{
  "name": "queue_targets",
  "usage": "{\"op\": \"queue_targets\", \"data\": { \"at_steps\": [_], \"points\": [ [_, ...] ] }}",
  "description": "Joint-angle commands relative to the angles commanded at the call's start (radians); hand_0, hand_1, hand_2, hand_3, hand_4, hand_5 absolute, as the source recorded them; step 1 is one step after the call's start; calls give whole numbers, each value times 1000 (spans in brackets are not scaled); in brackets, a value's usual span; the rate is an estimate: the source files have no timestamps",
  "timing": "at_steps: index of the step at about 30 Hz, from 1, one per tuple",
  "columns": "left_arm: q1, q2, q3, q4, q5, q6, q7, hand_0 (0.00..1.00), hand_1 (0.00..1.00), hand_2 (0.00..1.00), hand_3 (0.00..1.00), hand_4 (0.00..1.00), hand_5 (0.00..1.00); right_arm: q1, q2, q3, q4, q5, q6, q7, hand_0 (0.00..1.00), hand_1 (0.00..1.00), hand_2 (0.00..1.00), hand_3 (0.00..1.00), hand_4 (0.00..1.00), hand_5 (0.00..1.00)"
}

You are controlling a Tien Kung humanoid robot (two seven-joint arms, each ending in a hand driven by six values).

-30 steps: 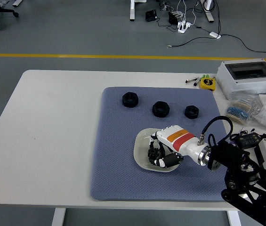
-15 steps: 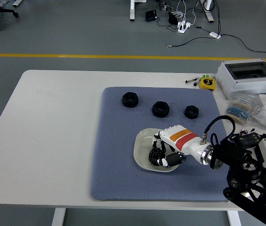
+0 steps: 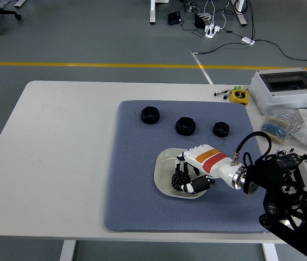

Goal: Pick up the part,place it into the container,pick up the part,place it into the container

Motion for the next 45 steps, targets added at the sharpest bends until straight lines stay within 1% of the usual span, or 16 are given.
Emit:
{"op": "queue_targets", "data": {
  "at_steps": [1,12,13,24,25,28,30,31,34,39,41,42,43,45],
  "points": [
    [0,0,1,0,-1,0,0,704,651,660,581,672,630,-1,-1,3,-1,-1,1,0,81,316,454,503,880,363],
    [3,0,1,0,-1,0,0,704,650,660,581,672,630,-4,2,18,-14,-4,2,-6,97,330,474,511,871,354],
    [3,0,1,0,-1,0,0,704,652,662,581,672,631,-4,2,18,-15,-4,1,-6,94,333,478,511,841,351],
    [7,1,-1,0,4,-2,1,704,653,661,581,673,630,-5,9,29,-29,2,-9,-10,93,332,479,511,838,354],
    [8,1,-2,0,4,-2,1,703,654,661,581,673,630,-5,9,30,-30,2,-8,-10,93,331,478,510,860,359],
    [9,1,-3,0,5,-3,2,703,654,661,581,673,630,-5,6,34,-26,0,-4,-11,93,331,478,510,860,359],
    [9,1,-3,0,6,-3,2,703,654,661,581,673,630,-7,3,39,-18,-4,0,-12,93,331,478,510,860,359],
    [8,1,-3,0,6,-3,1,704,653,660,580,673,631,-9,-1,42,-10,-7,5,-13,97,329,478,508,873,369],
    [6,1,-1,0,4,-2,0,704,653,660,580,673,631,-13,-12,54,19,-15,17,-16,97,329,478,508,873,369],
    [3,2,0,0,3,-2,-1,704,651,661,581,673,630,-21,-43,87,101,-39,61,-31,104,329,480,508,877,371],
    [2,2,-1,0,4,-2,0,704,651,661,581,673,630,-23,-50,100,126,-45,70,-35,104,329,480,508,877,371],
    [2,2,-1,0,3,-2,0,704,651,661,581,673,630,-25,-55,114,145,-50,71,-38,104,329,480,508,877,371],
    [2,2,0,0,2,-2,-1,704,651,661,580,672,628,-26,-57,124,157,-53,67,-40,122,350,494,513,883,375],
    [2,2,1,0,1,-1,-1,704,651,661,580,672,628,-28,-60,140,173,-50,46,-42,122,350,494,513,883,375]
  ]
}}
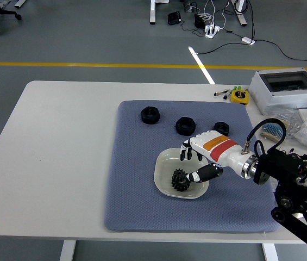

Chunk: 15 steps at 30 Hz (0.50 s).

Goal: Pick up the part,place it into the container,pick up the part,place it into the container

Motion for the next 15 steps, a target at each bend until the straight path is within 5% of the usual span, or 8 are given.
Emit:
{"op": "queue_targets", "data": {
  "at_steps": [3,4,9,10,15],
  "points": [
    [-1,-1,1,0,-1,1,-1,704,651,661,580,672,628,-3,1,2,-2,83,-91,2,122,350,494,513,883,375],
    [-1,-1,1,0,-1,1,-1,704,651,660,581,671,627,-3,1,-5,-7,129,-128,9,289,488,565,554,904,390],
    [-7,-1,3,0,-3,1,-2,704,651,660,581,671,627,-15,6,-35,-13,337,-310,96,289,488,565,554,904,390],
    [-8,-2,3,0,-3,2,-2,703,651,660,581,671,627,-20,6,-33,-9,382,-347,126,518,643,741,707,993,507],
    [-8,-3,-1,1,2,4,0,703,651,660,581,671,627,-38,8,6,-2,590,-429,260,518,643,741,707,993,507]
  ]
}}
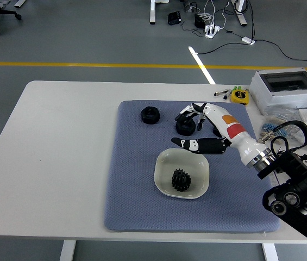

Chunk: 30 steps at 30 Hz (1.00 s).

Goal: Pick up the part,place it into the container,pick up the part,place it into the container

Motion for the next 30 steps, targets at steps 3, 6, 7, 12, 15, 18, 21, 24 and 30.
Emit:
{"op": "queue_targets", "data": {
  "at_steps": [3,6,7,12,15,18,21,24,30],
  "points": [
    [0,0,-5,0,6,0,2,703,650,662,581,672,629,-13,2,45,-12,124,-37,55,709,750,816,834,998,672],
    [-4,-1,-4,0,6,1,2,703,650,662,581,672,629,-29,-3,85,-27,253,-63,70,709,750,816,834,998,672],
    [-6,-2,-4,0,7,1,1,703,648,663,580,671,627,-34,-5,94,-31,292,-66,73,814,815,860,879,998,762],
    [-16,-5,-2,0,7,3,1,703,648,663,580,671,627,-64,-9,141,-60,507,-72,100,814,815,860,879,998,762],
    [-19,-6,-1,0,6,4,1,703,649,668,580,671,627,-80,-8,165,-78,631,-65,107,871,845,881,916,998,857],
    [-19,-8,1,0,3,5,1,703,649,668,580,671,627,-101,-3,200,-104,760,-45,98,871,845,881,916,998,857],
    [-17,-10,5,-1,-2,6,0,703,649,668,581,671,627,-127,3,232,-120,846,-15,84,894,848,885,916,998,908],
    [-15,-11,3,-1,1,5,1,703,649,668,581,671,627,-156,7,257,-130,817,12,66,894,848,885,916,998,908],
    [-11,-15,0,-2,7,4,2,703,648,667,580,670,626,-203,13,275,-140,793,29,61,895,848,880,904,998,936]
  ]
}}
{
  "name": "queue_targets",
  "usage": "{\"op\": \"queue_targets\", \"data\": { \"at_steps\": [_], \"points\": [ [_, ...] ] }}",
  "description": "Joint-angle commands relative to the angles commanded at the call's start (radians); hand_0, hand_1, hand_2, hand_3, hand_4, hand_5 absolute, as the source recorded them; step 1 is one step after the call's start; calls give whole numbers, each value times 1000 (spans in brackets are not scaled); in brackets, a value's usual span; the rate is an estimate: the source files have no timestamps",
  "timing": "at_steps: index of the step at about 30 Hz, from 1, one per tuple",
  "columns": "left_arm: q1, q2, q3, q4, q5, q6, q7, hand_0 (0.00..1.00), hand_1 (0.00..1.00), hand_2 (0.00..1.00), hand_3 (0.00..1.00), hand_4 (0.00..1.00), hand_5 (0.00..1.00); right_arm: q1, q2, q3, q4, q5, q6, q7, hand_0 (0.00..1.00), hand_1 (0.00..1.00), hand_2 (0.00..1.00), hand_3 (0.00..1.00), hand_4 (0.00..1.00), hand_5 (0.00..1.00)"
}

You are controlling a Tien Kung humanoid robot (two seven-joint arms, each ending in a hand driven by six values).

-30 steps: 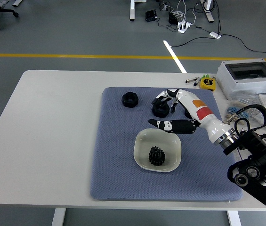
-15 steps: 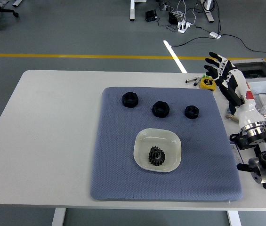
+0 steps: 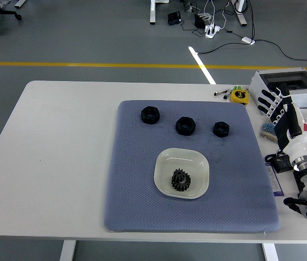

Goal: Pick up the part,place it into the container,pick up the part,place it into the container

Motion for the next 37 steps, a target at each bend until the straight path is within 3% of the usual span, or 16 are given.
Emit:
{"op": "queue_targets", "data": {
  "at_steps": [25,37],
  "points": [
    [7,-4,-10,-2,23,-10,3,701,648,665,580,672,630,-99,32,74,-6,-44,4,-3,895,843,862,881,998,987],
    [1,-6,-16,-4,40,-13,5,701,648,665,581,672,630,-103,60,94,-11,-66,65,6,877,839,853,871,998,992]
  ]
}}
